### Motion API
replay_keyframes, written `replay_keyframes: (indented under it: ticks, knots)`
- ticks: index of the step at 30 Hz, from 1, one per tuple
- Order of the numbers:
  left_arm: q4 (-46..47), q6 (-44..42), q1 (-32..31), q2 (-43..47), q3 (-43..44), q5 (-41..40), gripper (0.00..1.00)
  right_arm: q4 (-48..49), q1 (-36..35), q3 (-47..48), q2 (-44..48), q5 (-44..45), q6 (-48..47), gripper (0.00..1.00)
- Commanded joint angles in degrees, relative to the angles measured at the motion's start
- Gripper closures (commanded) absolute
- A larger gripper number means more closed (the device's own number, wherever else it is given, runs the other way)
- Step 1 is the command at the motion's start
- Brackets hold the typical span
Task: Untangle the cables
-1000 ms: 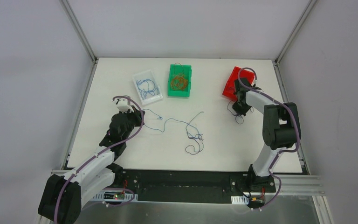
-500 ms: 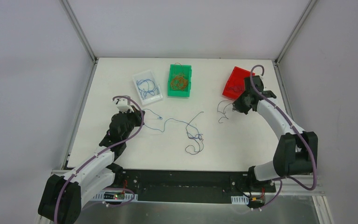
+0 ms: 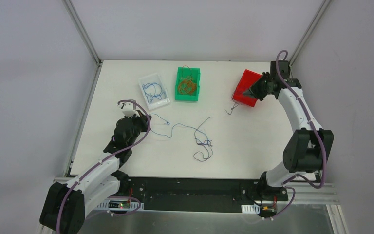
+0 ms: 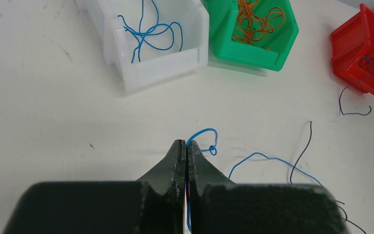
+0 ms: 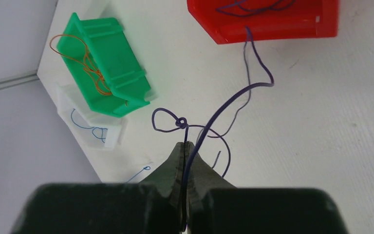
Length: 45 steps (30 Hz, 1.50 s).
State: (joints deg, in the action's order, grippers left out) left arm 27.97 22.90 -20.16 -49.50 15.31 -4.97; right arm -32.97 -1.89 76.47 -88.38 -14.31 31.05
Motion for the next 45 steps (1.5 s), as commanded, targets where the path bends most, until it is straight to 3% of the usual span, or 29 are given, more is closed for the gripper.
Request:
replay_keyframes:
  ticks: [1,20,32,45]
  knots:
    - [1.6,-0.9,0.3,-0.4,2.0,0.4,1.00,0.4,1.4,7.4,-4.1,-5.7,1.3,1.00]
    - [1.9,-0.9,0.3,-1.4,2.0,1.1,1.00,-2.9,4.3,27.1,-10.4,-1.0,1.1,1.00]
    - [2.1,-1.0,0.3,-1.7,2.1,1.3,1.00,-2.7,5.5,30.0,-14.8,4.1,-0.5,1.00]
    - [2.4,-1.1,0.3,-2.9,2.2,1.6,1.00,-0.5,5.4,34.8,-33.4,4.9,-2.8,1.00]
